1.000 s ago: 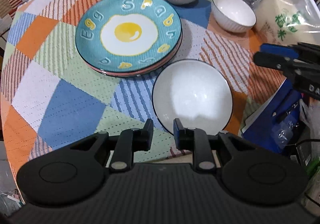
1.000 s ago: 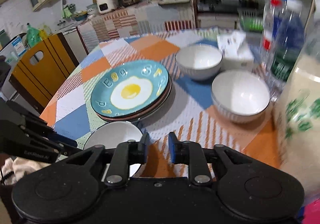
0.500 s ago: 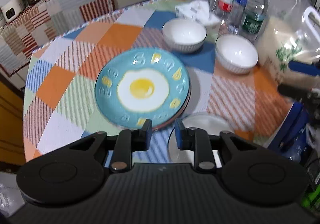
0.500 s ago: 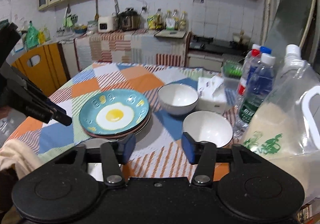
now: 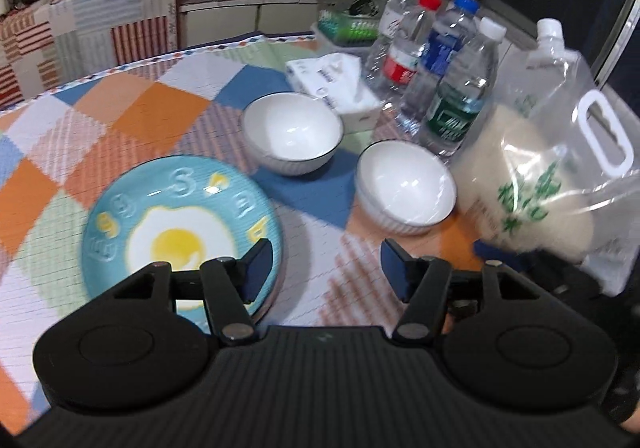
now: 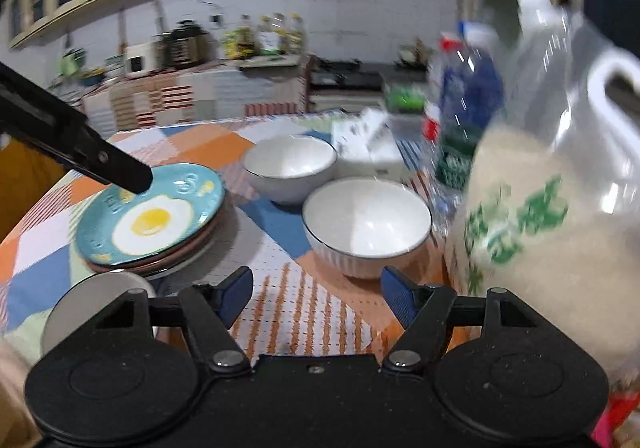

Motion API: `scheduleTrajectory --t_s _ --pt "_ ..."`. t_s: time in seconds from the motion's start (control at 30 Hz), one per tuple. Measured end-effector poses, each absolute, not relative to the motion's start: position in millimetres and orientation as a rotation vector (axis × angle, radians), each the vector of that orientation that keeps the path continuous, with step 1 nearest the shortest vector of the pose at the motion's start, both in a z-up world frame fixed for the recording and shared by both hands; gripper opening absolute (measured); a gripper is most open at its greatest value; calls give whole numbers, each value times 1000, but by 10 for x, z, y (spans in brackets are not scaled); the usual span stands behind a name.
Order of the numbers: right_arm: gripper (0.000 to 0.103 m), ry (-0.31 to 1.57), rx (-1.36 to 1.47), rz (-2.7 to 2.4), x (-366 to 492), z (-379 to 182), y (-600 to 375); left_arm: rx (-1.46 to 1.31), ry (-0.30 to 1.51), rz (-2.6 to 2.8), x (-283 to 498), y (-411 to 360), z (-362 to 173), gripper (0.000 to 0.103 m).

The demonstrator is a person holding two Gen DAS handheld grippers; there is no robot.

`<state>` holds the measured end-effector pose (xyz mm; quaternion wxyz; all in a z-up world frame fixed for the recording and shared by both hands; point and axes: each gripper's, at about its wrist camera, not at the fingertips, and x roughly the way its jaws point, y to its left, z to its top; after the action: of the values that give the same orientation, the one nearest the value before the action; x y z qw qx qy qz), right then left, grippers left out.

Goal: Organize plates and bowls
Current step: 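Move both grippers to the second white bowl beside the rice bag, then close both grippers on the second bowl rim and lift it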

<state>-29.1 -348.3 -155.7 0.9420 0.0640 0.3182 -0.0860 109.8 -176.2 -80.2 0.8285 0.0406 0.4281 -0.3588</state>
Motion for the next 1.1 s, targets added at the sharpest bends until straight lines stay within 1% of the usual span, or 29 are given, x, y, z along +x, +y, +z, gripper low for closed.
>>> scheduleTrajectory --t_s 0.2,0.43,0.57,0.77,0.83,0.87,0.9,0.93,1.0,1.03,1.1 --pt "76 694 234 -276 3 -1878 -3590 -1 947 -797 1288 -2079 -980 61" --pt "76 708 234 -319 257 -2112 -3590 -54 1023 -804 1621 -2435 -1306 61" --pt "76 700 209 -349 347 -2206 -3609 -35 1038 -795 1743 -2641 -1475 61" --pt "76 672 190 -377 408 -2252 -3670 6 1076 -767 1897 -2889 -1720 57" --pt "76 664 183 -374 430 -2247 -3689 -1 1083 -769 1926 -2921 -1769 51" --pt "76 663 181 -372 441 -2248 -3697 -6 1087 -771 1933 -2925 -1782 45" --pt "77 663 178 -368 453 -2251 -3701 -11 1092 -775 1939 -2928 -1797 37" --pt "77 663 169 -365 486 -2267 -3704 -14 1098 -778 1941 -2928 -1808 32" --pt "78 660 157 -368 500 -2277 -3693 -26 1114 -791 1938 -2928 -1825 18" --pt "79 657 155 -365 514 -2283 -3691 -30 1121 -803 1933 -2935 -1821 14" --pt "86 651 153 -340 514 -2283 -3678 28 1123 -797 1890 -2980 -1790 13"
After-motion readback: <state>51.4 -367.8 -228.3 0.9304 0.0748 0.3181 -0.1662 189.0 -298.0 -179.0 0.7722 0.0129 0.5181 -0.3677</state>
